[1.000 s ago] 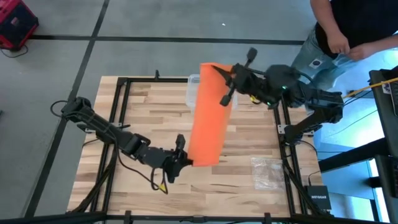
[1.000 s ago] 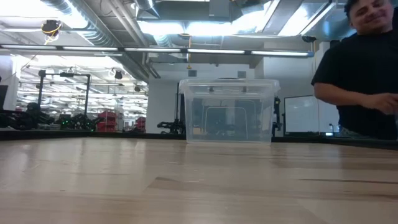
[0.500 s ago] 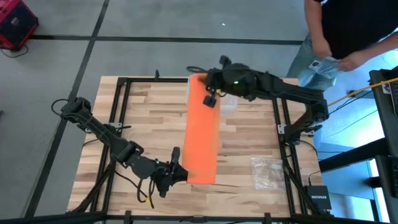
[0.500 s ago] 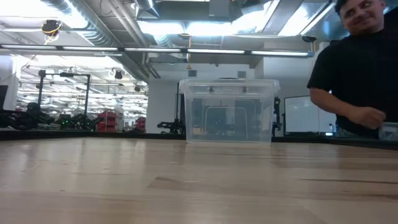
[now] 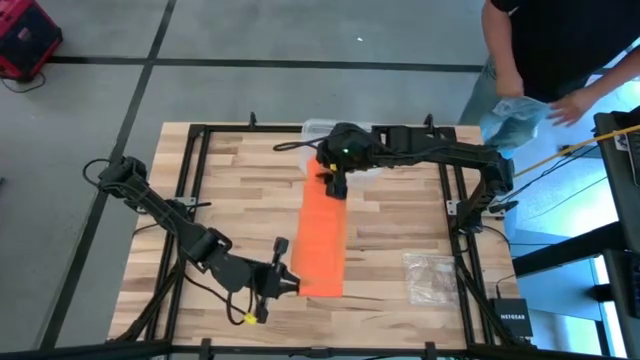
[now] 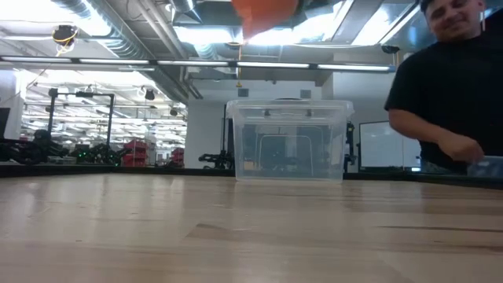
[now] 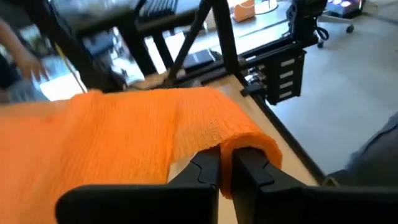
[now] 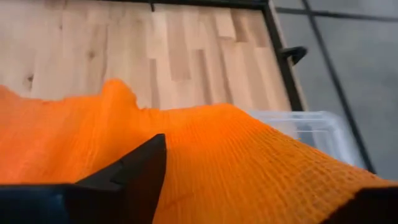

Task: Roll bandage
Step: Roll the orange bandage

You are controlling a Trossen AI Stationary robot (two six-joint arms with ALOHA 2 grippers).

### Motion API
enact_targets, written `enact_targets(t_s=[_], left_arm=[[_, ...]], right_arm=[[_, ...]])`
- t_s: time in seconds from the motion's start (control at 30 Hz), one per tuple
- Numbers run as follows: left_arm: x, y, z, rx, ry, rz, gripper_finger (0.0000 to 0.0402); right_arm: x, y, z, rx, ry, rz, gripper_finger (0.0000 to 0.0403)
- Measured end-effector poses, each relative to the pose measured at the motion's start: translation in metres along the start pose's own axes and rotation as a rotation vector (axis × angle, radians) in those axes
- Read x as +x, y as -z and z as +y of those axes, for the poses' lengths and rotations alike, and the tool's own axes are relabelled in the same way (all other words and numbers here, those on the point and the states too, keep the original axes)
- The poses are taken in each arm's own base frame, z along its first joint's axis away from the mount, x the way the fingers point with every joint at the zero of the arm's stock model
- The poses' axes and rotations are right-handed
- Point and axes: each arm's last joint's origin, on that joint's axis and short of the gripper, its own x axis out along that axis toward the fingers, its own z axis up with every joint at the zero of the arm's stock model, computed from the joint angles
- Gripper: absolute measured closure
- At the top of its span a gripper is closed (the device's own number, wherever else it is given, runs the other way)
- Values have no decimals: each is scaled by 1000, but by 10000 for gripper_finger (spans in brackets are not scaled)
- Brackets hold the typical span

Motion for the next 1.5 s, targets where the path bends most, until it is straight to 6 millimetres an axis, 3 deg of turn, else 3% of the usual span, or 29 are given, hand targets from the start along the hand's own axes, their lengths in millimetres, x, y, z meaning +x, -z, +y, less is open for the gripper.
enact_targets(t_s=[0.2,0.37,0.47,0.6,0.73,0.97,1.1,1.2,1.37,1.5], left_arm=[[5,10,-3,-164,-1,74,390],[8,24,-6,-238,-12,185,391],[11,30,-5,-264,-26,227,393],[16,36,-8,-263,-34,257,388],[20,39,-9,-258,-38,273,390],[21,40,-9,-256,-20,279,385],[16,33,-6,-216,-10,258,386],[5,11,4,-161,-17,183,389],[-27,-29,35,-50,-164,42,387],[-57,-50,66,-19,-276,-65,385]], right_arm=[[26,4,8,72,-135,61,116],[45,14,18,158,-355,189,103],[42,13,19,189,-414,182,102],[30,5,13,251,-263,102,102],[29,13,14,289,-384,194,102],[25,18,12,283,-331,237,102],[-9,20,13,254,-345,232,102],[-39,22,17,212,-298,187,102],[-95,23,31,97,-227,38,102],[-126,28,48,45,-185,-36,102]])
